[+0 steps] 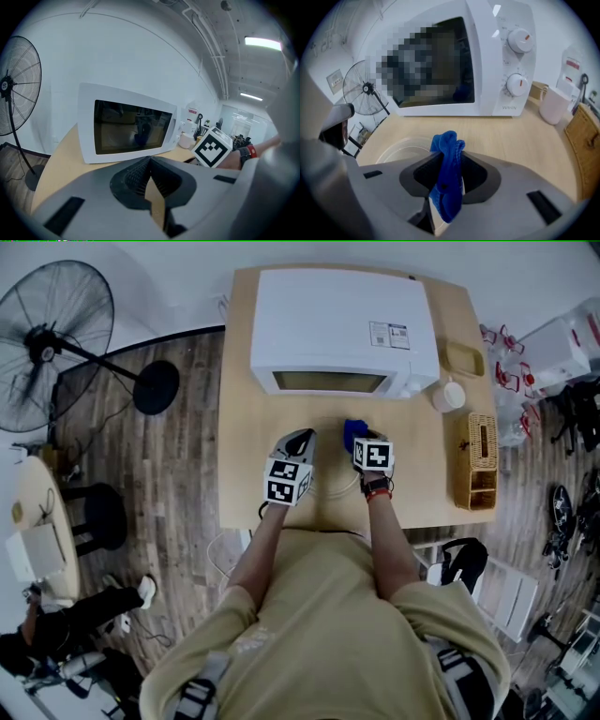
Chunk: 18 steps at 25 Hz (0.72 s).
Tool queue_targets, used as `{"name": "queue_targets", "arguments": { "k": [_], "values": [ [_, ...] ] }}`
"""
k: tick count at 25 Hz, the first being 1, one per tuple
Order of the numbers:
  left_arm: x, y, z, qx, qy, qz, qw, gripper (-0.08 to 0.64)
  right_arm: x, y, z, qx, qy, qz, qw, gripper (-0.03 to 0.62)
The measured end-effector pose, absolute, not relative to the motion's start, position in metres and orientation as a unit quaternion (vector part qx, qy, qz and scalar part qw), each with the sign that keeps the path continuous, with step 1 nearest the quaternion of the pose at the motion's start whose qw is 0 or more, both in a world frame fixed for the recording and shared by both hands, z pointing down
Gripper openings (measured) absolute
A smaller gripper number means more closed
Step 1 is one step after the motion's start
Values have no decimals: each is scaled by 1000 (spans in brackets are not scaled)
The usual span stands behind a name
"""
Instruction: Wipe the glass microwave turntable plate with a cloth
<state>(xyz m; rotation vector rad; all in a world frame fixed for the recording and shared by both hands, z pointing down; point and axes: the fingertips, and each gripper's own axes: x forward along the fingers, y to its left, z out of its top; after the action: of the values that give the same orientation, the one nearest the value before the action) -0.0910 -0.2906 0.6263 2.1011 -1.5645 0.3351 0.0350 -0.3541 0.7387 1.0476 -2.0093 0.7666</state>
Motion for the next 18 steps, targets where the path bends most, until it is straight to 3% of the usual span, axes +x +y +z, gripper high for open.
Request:
{"name": "queue_targets", "arguments": {
  "k": [6, 18],
  "values": [
    [-97, -286, 627, 767, -579, 120, 248, 18, 28, -351, 737, 404, -782, 242, 408, 126],
    [-131, -276, 630, 746, -602, 99, 265, 18, -24, -335, 719, 360, -811, 306, 344, 126]
  ]
}}
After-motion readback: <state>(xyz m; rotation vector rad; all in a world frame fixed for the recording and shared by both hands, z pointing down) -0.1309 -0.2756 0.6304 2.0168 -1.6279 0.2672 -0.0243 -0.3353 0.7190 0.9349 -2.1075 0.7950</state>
